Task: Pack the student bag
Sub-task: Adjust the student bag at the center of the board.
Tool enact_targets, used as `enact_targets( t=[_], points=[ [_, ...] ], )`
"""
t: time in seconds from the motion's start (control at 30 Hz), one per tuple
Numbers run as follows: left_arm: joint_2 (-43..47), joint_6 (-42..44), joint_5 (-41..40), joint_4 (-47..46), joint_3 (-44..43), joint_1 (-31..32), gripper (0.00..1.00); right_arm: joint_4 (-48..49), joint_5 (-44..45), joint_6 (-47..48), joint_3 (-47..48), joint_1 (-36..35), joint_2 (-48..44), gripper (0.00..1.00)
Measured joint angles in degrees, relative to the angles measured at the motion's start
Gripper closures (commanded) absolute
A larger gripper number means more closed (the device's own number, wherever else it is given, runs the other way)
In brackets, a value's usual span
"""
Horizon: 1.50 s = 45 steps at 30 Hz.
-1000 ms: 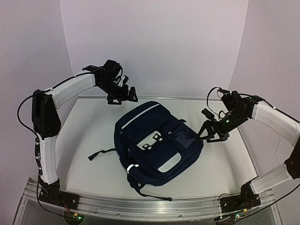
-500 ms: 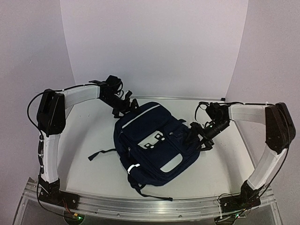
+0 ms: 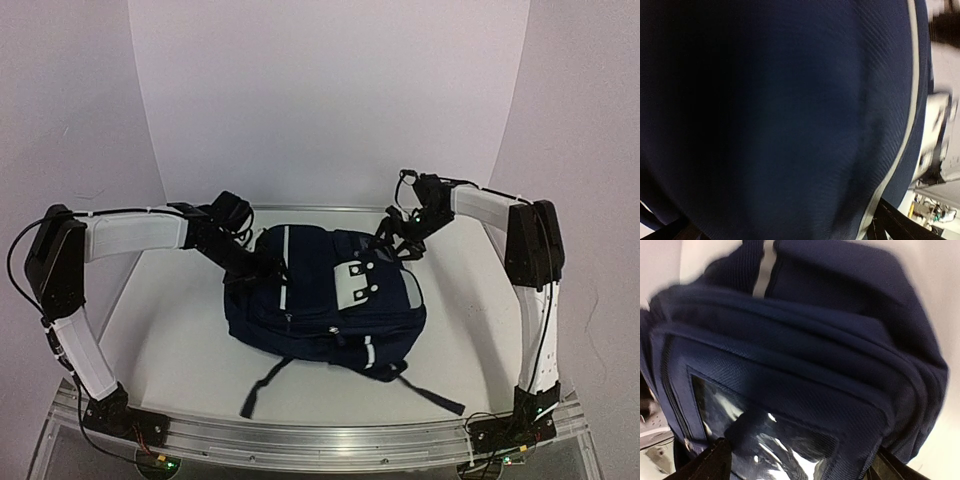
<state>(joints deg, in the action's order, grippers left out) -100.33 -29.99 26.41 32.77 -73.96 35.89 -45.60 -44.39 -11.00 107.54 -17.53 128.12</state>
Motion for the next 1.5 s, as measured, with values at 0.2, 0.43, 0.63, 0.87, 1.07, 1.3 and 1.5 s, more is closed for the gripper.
enact_targets(
  t=[0.2,0.43,0.63,0.87,1.07,1.3,1.5],
  points=[
    [10.2,-4.3,0.5,0.6,6.6,4.4,0.0,5.5,4.6,3.1,9.8,-0.1,2.5,0.02],
    [11.5,-1.6,-4.6,5.9,-7.7,-4.2,0.0,5.6,6.9,6.5,-2.9,1.5,-10.4,0.02],
    [0.7,2.5,-7.3,8.7,-20.3,-6.8,0.0,4.1,5.9,8.4,-19.7,3.0,-30.7,0.02],
    [-14.9,7.8,-1.8,12.5,-29.4,-7.8,0.0,0.4,-1.4,8.8,-35.5,2.3,-37.9,0.03],
    [-13.8,9.0,4.9,10.6,-23.1,-7.7,0.09,-2.6,-6.5,9.2,-40.5,1.0,-31.5,0.04],
    [-0.6,3.7,5.5,2.2,-4.6,-5.9,0.22,-6.2,-6.4,9.6,-32.9,-1.4,-20.3,0.07],
    [6.7,-3.1,4.4,2.4,4.5,-0.9,0.24,-9.9,-2.4,10.2,-12.7,-0.5,-7.3,0.07]
  ],
)
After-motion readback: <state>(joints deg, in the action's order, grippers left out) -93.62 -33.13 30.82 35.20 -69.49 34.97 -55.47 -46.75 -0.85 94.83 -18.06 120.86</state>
